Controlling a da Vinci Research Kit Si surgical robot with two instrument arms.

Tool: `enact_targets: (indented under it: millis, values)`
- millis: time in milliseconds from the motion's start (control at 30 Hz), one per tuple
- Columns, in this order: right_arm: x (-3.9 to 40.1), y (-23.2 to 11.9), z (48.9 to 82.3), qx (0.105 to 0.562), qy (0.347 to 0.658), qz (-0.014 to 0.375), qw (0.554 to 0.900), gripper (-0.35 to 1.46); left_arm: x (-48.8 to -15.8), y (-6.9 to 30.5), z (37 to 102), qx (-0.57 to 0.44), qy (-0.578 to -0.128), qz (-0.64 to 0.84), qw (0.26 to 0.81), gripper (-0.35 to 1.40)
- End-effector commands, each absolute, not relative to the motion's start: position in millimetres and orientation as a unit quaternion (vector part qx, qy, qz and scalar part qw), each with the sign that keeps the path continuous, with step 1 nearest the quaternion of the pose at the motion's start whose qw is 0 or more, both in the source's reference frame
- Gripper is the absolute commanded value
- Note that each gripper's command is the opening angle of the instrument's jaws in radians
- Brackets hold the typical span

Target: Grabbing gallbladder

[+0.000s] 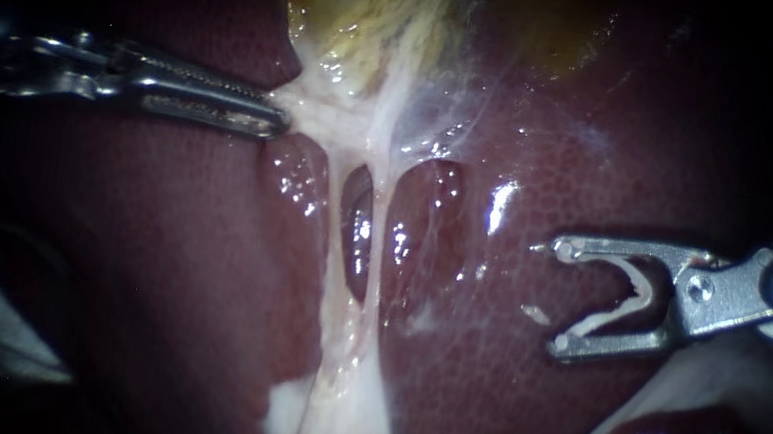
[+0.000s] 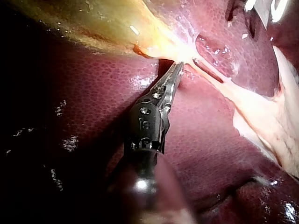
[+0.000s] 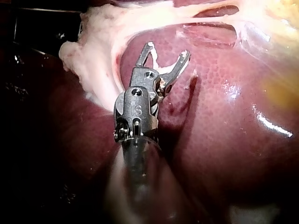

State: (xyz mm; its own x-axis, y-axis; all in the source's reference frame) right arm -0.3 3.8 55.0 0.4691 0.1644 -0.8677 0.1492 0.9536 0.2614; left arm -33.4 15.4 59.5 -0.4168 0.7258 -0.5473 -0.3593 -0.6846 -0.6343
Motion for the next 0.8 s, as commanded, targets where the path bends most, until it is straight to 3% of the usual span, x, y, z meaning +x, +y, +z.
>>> enact_targets:
  millis: [33,800]
  values:
    - [-0.3,3.8,55.0,0.152,0.515,0.005,0.843,0.50,-33.4,15.6,59.3,-0.428,-0.216,0.812,0.333,-0.35]
    - [-0.4,3.8,55.0,0.152,0.515,0.005,0.843,0.50,-30.5,17.3,56.8,-0.436,-0.206,0.808,0.339,-0.35]
